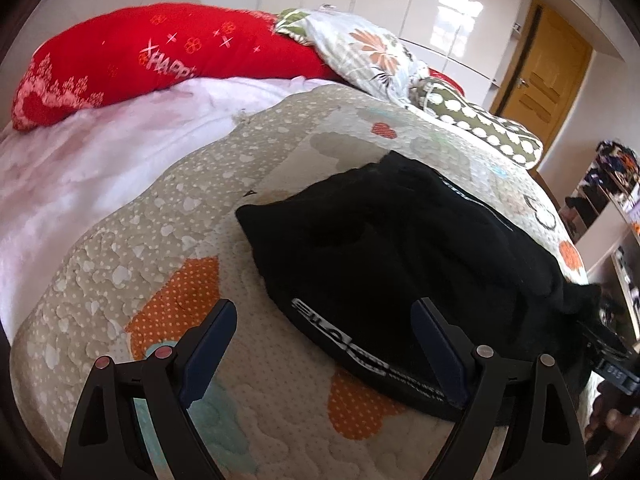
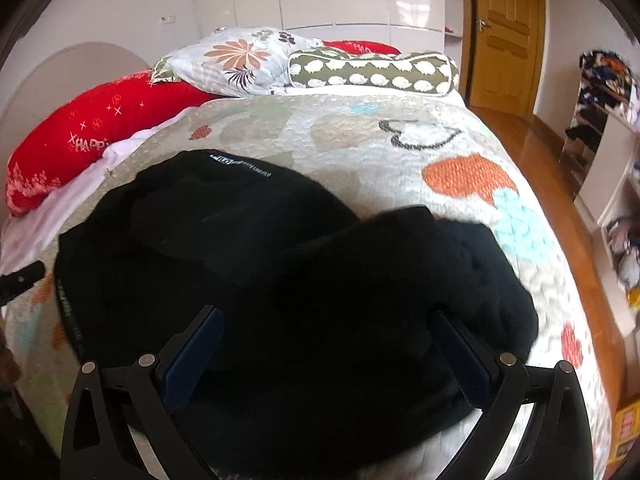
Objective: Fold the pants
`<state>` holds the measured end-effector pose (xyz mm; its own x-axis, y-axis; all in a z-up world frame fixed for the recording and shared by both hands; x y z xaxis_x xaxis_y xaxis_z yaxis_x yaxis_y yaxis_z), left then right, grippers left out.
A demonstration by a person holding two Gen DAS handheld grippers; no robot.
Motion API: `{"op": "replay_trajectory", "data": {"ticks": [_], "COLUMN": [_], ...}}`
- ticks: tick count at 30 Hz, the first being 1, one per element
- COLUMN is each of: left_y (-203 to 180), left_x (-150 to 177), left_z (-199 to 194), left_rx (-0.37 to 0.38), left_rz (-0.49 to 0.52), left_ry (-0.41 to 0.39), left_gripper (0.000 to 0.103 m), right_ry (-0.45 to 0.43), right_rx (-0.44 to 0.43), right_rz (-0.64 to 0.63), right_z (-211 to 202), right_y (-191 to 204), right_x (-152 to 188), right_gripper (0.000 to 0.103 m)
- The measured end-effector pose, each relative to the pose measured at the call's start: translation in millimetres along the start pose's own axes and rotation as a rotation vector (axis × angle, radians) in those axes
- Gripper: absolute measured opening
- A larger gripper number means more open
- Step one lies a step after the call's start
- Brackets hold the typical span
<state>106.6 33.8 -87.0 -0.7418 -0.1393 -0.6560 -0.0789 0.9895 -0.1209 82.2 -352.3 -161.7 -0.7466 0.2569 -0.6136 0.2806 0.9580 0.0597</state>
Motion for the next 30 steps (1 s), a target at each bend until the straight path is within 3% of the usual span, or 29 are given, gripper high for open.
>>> {"op": "replay_trajectory", "data": {"ticks": [2, 4, 5, 7, 9, 14, 19, 22, 25, 28, 30], "left_y": [3.8, 6.2, 7.1, 7.7, 8.1, 13.7, 22.5, 22.2, 22.4, 25.6, 27.3], "left_x": [-1.4, -2.3, -2.5, -3.3, -4.3, -6.5, -6.6, -6.9, -9.9, -14.5, -17.6], "left_z": [4.5, 9.8, 12.7, 17.7, 22.6, 29.1, 38.8, 45.4, 50.8, 57.0, 60.5], "left_rx": [-0.006, -0.017, -0.02, -0.021, -0.019, -0.02, -0.021, -0.01, 0.007, 0.029, 0.038], "left_rz": [-0.011, -0.018, -0.02, -0.027, -0.032, -0.048, -0.084, -0.097, -0.111, -0.141, -0.153], "left_ry": [0.009, 0.017, 0.023, 0.032, 0.039, 0.048, 0.073, 0.094, 0.104, 0.113, 0.117], "left_gripper": [0.089, 0.089, 0.089, 0.089, 0.089, 0.089, 0.089, 0.089, 0.089, 0.089, 0.089], "right_ry": [-0.022, -0.017, -0.009, 0.021, 0.019, -0.032, -0.037, 0.034, 0.072, 0.082, 0.058], "right_rx": [-0.002, 0.007, 0.013, 0.024, 0.017, 0.036, 0.073, 0.092, 0.112, 0.077, 0.002], "right_rz": [-0.031, -0.072, -0.079, -0.087, -0.096, -0.123, -0.123, -0.122, -0.143, -0.111, -0.066], "right_z": [8.6, 17.7, 23.7, 34.8, 41.6, 50.5, 88.7, 129.0, 143.2, 117.9, 81.4], "right_y": [0.0, -0.2, -1.3, -3.4, -4.3, 0.7, 10.5, 15.2, 17.1, 12.7, 3.9], "right_x": [-6.1, -9.6, -13.3, -22.1, -37.9, -88.6, -128.6, -127.8, -118.4, -116.2, -111.8], "right_gripper": [0.101, 0.081, 0.062, 0.046, 0.023, 0.014, 0.014, 0.015, 0.025, 0.047, 0.067]}}
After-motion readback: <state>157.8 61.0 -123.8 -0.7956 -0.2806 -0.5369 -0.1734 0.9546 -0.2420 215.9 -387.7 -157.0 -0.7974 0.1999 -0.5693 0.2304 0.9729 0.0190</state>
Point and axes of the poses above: each gripper's, at about its wrist camera, not at the fingertips, and z roughly the way its jaws point, y to its left, x to its underside, the point moved 8 cm from there along z, roughly the way its jaws point, and after that the axes turned 8 degrees about z, right-handed, at the moved point
